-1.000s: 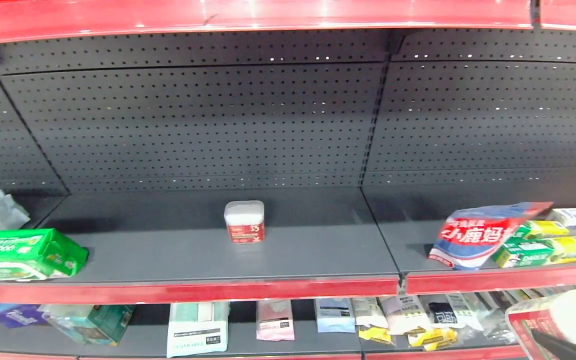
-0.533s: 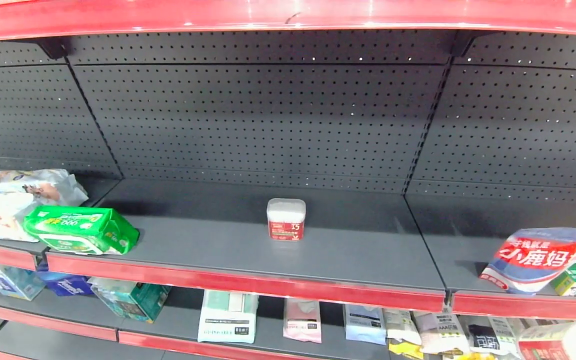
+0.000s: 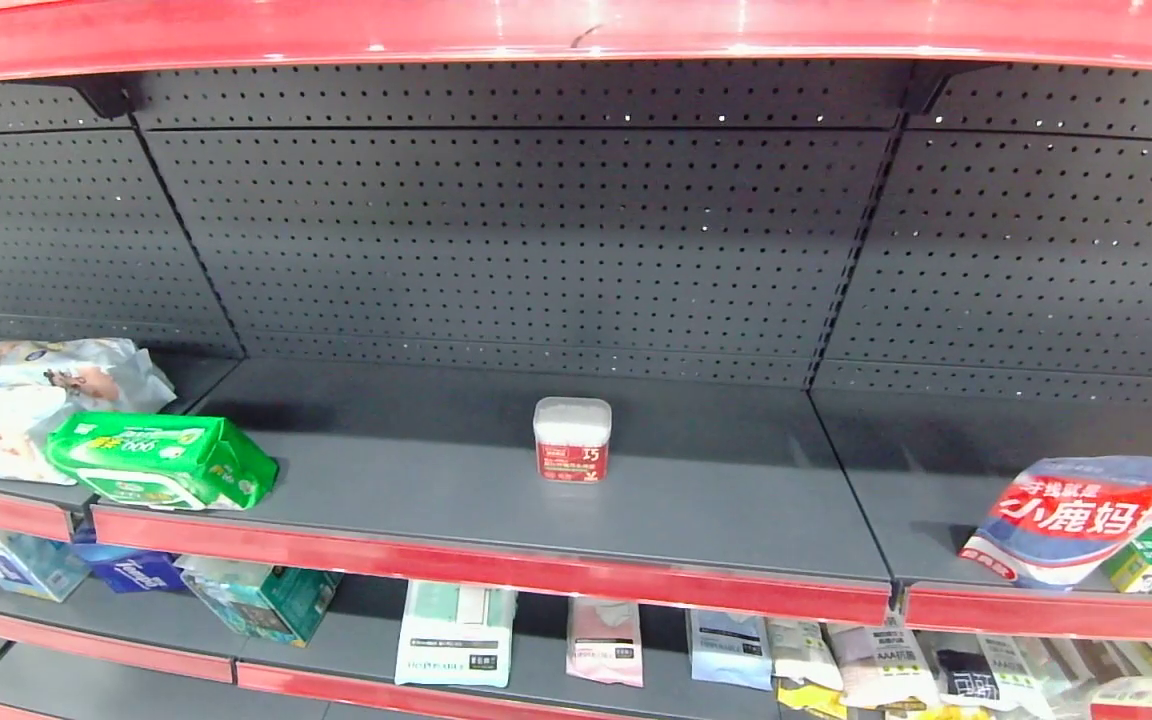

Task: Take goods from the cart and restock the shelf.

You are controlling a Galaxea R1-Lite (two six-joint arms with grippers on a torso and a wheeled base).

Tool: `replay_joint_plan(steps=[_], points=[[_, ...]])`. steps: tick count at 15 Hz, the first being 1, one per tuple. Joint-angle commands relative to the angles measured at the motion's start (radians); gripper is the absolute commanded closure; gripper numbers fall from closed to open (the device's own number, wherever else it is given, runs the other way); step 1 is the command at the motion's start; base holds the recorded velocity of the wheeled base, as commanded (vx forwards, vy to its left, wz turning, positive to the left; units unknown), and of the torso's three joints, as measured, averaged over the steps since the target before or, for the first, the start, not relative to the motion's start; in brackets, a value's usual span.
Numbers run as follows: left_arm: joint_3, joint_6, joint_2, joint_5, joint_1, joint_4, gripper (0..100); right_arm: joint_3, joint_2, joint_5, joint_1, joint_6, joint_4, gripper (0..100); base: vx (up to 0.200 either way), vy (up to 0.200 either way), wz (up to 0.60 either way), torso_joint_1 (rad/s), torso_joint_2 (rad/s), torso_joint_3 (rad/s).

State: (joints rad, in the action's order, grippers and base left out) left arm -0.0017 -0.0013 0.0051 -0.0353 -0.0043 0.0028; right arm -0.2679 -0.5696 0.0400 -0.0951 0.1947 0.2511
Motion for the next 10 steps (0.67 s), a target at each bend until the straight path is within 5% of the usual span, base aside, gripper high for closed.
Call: replay_joint_plan(steps=[1,2,4,5,6,7,8,10], points=[[0.000,0.001,0.021,0.000,-0.003,0.000,0,0.002,0.020,0.003,0.009,0.000,-0.001,100,0.000,0.000,0.00,0.000,0.00,0.000],[0.000,0.001,0.021,0.000,-0.003,0.000,0,0.002,0.020,0.003,0.009,0.000,-0.001,100,0.000,0.000,0.00,0.000,0.00,0.000],[-0.017,0.064,0.070,-0.018,-0.037,0.000,0,0.007,0.123,0.003,0.031,-0.017,-0.001,100,0.000,0.000,0.00,0.000,0.00,0.000],[-0.107,0.061,0.134,-0.015,-0.039,0.017,0,0.015,0.151,0.003,0.031,-0.024,-0.001,100,0.000,0.000,0.00,0.000,0.00,0.000],[-0.242,0.007,0.308,-0.015,-0.039,0.029,0,0.029,0.188,0.001,0.029,-0.024,-0.001,100,0.000,0.000,0.00,0.000,0.00,0.000],[-0.442,-0.131,0.550,-0.018,-0.039,0.022,0,0.058,0.240,0.006,0.029,-0.024,-0.003,100,0.000,0.000,0.00,0.000,0.00,0.000],[-0.495,-0.111,0.664,-0.014,-0.037,0.016,0,0.079,0.272,0.008,0.031,-0.023,-0.012,100,0.000,0.000,0.00,0.000,0.00,0.000],[-0.524,-0.003,0.814,-0.017,-0.037,-0.017,0,0.090,0.306,0.008,0.031,-0.020,-0.012,100,0.000,0.000,0.00,0.000,0.00,0.000]])
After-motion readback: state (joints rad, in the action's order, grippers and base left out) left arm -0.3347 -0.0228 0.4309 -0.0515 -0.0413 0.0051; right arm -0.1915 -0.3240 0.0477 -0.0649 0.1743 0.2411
